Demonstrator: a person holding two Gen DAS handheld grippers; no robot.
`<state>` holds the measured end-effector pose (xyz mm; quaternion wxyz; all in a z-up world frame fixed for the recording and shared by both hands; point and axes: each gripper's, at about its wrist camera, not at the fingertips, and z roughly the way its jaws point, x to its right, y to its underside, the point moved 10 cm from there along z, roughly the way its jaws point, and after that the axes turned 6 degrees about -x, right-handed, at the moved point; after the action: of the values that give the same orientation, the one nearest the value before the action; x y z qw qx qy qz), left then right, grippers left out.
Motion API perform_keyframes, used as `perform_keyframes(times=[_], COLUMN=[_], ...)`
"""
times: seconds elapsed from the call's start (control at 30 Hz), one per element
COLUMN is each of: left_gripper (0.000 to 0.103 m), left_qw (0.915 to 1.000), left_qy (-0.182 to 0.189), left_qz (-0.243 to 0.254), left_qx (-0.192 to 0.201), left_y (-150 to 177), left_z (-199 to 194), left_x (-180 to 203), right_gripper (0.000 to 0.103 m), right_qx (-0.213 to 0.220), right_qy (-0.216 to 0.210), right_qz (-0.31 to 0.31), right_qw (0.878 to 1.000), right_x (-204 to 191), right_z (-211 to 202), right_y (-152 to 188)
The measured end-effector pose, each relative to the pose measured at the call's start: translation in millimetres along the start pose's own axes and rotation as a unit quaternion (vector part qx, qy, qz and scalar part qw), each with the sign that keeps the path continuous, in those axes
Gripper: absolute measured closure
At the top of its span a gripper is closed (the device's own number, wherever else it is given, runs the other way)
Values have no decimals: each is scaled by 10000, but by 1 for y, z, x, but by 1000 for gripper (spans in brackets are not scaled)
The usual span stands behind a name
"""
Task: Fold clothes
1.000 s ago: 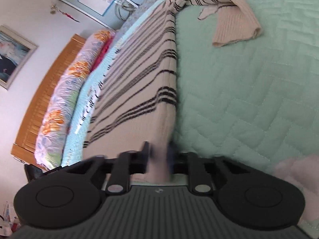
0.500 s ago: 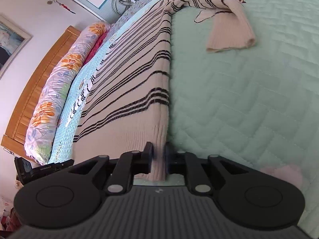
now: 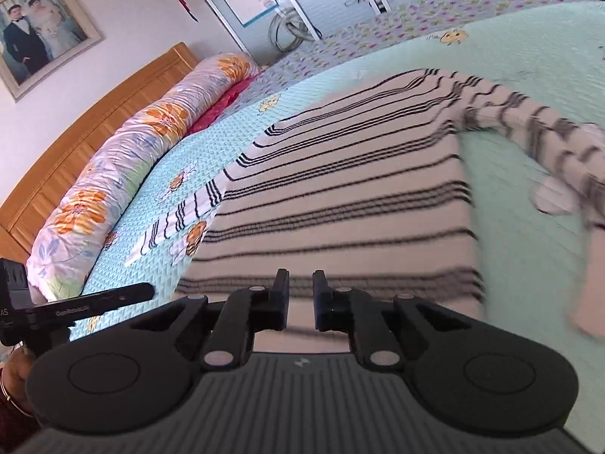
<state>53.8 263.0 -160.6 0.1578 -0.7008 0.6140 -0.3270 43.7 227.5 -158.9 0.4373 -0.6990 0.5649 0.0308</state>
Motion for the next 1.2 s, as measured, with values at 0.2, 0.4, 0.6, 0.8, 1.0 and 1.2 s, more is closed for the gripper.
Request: perform_keyframes(times=[0.2, 0.4, 0.6, 0.8, 1.0, 1.2], left_gripper=[61, 59, 50, 48, 44, 39], left_qw=[9997, 9985, 9960, 9915, 9848, 9764], left_qy=[-130, -408, -179, -144, -52, -41], left_qz=[-126, -120, 500, 1015, 1416, 1855], left_qx=[-180, -357, -719, -803, -1006, -1105], left_y=[-56, -78, -43, 9, 71, 113], left_z=[76, 131, 120, 80, 44, 9], left_x=[0, -5, 14, 31, 42, 51], right_gripper=[90, 87, 87, 87, 86, 85], right_qx=[-270, -427, -838, -964, -1290, -1469], right_qy=[5, 201, 45, -114, -203, -329], right_qz=[430, 458, 136, -249, -569, -673], right_qw=[9987, 9978, 9964, 9950, 9898, 9863], right_x=[2, 9, -7, -35, -59, -74], right_z=[80, 135, 142, 108, 72, 41], right_y=[-51, -75, -42, 15, 75, 124])
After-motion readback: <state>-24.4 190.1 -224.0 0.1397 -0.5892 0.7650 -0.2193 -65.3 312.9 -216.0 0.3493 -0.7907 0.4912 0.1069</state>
